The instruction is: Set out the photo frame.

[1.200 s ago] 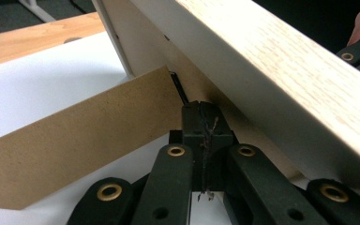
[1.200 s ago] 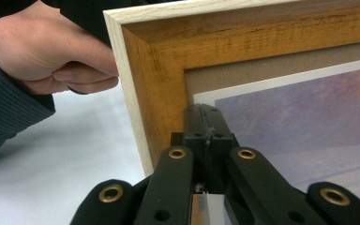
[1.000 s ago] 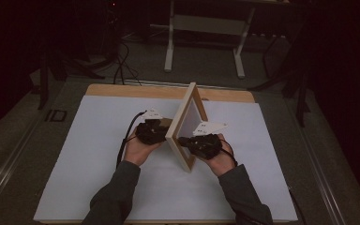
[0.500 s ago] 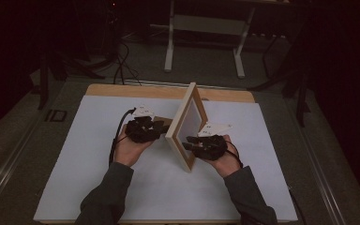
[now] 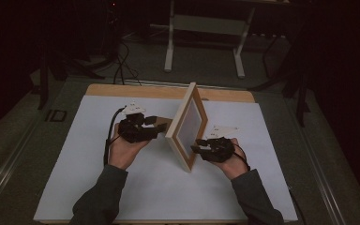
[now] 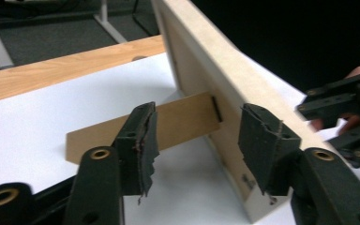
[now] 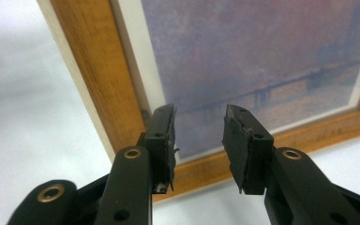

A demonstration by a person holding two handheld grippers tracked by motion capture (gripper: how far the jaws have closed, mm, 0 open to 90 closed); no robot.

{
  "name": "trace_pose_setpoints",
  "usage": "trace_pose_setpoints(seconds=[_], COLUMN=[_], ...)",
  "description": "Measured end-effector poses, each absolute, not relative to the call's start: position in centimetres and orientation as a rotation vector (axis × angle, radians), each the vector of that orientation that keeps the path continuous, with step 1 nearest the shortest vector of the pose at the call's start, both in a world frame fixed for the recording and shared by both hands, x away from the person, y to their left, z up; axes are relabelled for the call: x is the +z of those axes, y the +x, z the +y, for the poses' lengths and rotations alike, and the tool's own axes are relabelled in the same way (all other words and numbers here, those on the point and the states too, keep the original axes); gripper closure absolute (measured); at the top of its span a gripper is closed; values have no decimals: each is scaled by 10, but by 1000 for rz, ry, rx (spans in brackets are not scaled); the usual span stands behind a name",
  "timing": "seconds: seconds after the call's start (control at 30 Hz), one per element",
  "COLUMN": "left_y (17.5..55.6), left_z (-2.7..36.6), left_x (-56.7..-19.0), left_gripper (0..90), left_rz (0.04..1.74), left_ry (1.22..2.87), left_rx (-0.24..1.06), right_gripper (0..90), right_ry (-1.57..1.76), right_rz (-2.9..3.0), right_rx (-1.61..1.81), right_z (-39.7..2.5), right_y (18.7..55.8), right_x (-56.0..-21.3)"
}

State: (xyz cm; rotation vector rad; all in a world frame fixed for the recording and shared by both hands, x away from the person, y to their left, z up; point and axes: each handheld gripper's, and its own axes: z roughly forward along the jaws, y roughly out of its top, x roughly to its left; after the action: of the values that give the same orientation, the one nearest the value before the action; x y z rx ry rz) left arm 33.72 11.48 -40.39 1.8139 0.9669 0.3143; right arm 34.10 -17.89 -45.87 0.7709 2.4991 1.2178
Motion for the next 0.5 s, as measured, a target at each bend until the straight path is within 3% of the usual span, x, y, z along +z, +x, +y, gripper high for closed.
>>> trace_pose_setpoints(seconds=[0.5], left_y=[320], left_z=[98], left_x=[-396], left_gripper=[340], left_rz=[938], left_ry=[1773], left_rx=[324], right_gripper=[617], right_ry=[830], right_rz=[2479], right_rx=[1213], right_z=[-193], right_y=[341], right_x=[-465])
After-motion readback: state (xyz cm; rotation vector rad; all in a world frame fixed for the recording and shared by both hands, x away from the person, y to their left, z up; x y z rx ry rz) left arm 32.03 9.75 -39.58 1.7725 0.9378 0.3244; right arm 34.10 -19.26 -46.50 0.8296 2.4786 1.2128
